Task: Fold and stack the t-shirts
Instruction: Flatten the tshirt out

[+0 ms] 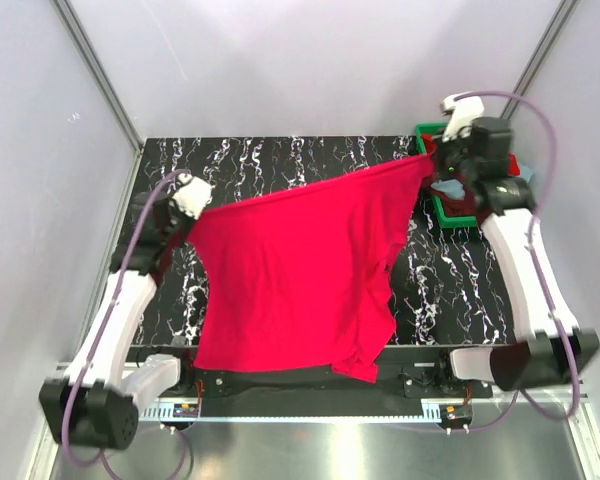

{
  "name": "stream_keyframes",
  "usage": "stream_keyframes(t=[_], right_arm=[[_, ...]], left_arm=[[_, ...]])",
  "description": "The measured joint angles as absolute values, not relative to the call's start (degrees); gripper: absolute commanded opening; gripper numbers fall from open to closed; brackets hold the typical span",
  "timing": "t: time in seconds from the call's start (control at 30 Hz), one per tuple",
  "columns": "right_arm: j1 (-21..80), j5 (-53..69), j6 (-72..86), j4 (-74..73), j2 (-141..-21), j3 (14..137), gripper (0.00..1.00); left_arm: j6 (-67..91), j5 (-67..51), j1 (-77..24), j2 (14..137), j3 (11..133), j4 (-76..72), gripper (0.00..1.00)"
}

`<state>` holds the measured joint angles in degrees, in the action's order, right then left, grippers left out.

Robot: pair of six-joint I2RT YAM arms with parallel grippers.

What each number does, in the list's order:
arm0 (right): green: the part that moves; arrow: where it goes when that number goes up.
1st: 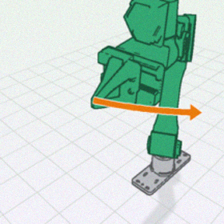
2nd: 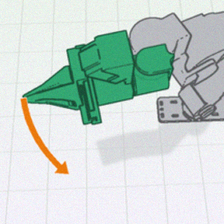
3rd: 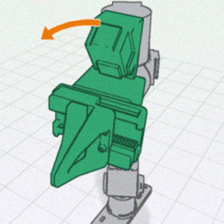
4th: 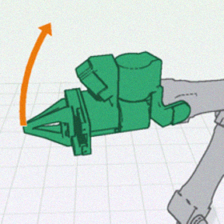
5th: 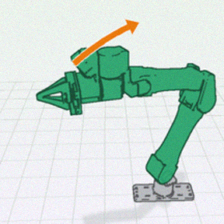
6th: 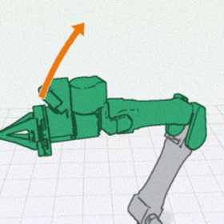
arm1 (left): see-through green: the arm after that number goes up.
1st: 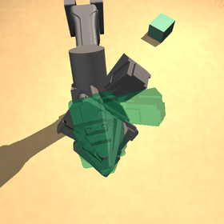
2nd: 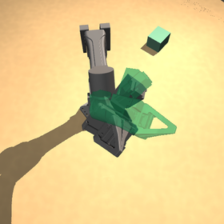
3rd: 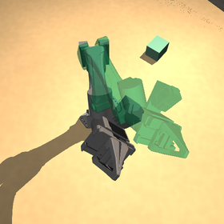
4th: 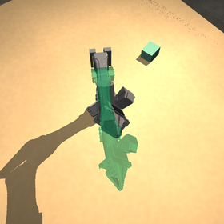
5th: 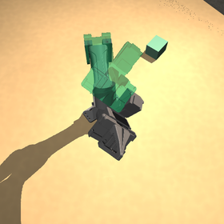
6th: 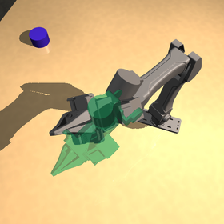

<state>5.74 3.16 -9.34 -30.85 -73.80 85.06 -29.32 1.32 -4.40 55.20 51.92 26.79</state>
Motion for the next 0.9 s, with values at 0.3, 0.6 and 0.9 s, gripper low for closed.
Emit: stream_keyframes(t=[0.3, 0.6, 0.9], right_arm=[[5.6, 5.5, -13.6, -20.1, -95.7, 81.8, 0.0], [5.6, 6.1, -13.9, -13.3, -121.8, 104.1, 0.0], [6.0, 6.1, -13.6, -13.8, -131.7, 111.3, 0.0]], left_arm=[[-35.1, 1.3, -2.4, 79.4, 52.5, 17.4, 0.0], [-42.1, 9.6, -2.1, 104.9, 73.9, 5.0, 0.0], [-40.7, 14.1, -2.2, 117.6, 88.4, 7.8, 0.0]])
